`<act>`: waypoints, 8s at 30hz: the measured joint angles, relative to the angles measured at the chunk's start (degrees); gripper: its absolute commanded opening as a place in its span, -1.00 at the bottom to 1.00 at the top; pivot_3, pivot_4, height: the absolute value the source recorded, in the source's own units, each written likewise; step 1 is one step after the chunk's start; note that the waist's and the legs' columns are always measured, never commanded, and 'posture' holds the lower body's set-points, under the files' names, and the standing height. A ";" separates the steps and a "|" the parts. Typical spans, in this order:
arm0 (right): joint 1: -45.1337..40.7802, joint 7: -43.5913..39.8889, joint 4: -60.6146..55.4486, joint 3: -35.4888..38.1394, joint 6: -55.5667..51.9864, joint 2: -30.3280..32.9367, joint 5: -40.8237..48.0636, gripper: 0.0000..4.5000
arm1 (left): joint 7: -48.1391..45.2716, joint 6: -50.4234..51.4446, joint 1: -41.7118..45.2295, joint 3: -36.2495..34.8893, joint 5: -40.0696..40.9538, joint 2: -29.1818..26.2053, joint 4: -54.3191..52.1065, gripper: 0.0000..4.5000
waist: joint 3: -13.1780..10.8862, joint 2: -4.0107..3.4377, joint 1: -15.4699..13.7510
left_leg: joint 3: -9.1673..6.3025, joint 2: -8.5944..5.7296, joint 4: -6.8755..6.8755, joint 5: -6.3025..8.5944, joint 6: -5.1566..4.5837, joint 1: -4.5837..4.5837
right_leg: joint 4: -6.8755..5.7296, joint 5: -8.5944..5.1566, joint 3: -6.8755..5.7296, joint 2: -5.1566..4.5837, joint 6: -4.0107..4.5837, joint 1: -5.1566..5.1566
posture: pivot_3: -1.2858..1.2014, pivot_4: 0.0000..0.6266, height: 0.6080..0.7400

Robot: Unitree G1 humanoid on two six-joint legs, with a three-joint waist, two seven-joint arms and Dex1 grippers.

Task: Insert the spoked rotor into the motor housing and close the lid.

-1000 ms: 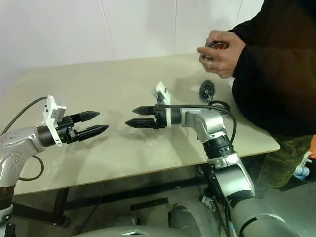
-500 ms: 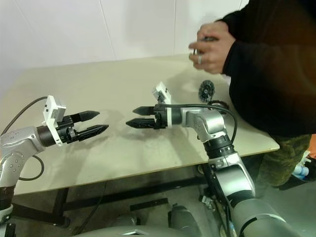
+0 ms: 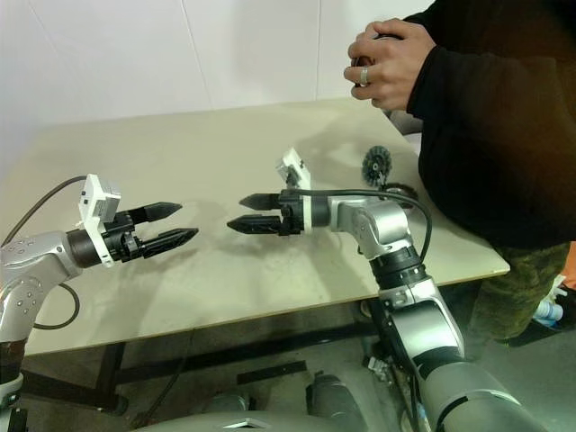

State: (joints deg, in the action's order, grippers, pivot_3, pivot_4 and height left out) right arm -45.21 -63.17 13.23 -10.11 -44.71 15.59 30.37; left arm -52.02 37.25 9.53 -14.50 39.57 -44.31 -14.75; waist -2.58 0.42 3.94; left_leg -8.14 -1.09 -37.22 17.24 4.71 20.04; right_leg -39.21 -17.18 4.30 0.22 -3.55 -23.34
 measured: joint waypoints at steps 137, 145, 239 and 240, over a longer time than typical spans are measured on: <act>3.98 -0.91 -2.88 2.41 6.21 11.32 -3.02 -0.47 | -0.34 -2.47 0.59 -6.80 0.11 -5.14 0.15 0.36 | -0.36 -0.19 -1.41 | 0.15 -0.01 0.14 0.03 -0.04 -0.54 | 0.23 -0.05 0.00 0.06 -0.05 0.57 | 0.03 -1.00 1.00; 3.78 -3.08 -4.04 2.08 3.73 11.67 -1.97 0.72 | -1.95 -1.17 -0.54 -7.09 1.63 -6.21 -0.50 1.00 | -0.36 -0.21 -1.39 | 0.15 0.00 0.15 0.03 -0.04 -0.53 | 0.23 -0.05 0.00 0.07 -0.05 0.56 | 0.03 -1.00 1.00; 2.91 -0.96 -2.77 1.46 0.90 10.52 -3.01 0.80 | -1.94 1.79 -0.69 -4.60 1.10 -6.78 -1.06 0.82 | -0.55 -0.27 -1.40 | 0.16 -0.01 0.17 0.03 -0.03 -0.52 | 0.25 -0.05 0.00 0.08 -0.05 0.53 | 0.03 -1.00 1.00; 2.92 -1.41 -2.84 1.81 0.89 10.23 -2.26 0.70 | -3.00 1.97 -1.21 -4.77 2.05 -6.78 -1.30 0.72 | -0.55 -0.27 -1.38 | 0.16 -0.01 0.19 0.03 -0.03 -0.49 | 0.26 -0.05 0.01 0.07 -0.05 0.51 | 0.03 -1.00 1.00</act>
State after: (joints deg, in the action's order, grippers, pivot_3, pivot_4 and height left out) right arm -42.29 -64.58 10.38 -8.29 -43.81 25.82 28.11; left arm -55.02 39.22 8.32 -19.28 41.63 -51.08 -16.05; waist -3.13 0.15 2.56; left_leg -7.97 -1.10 -37.04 17.27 4.67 19.55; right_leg -38.96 -17.23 4.30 0.29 -3.60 -22.83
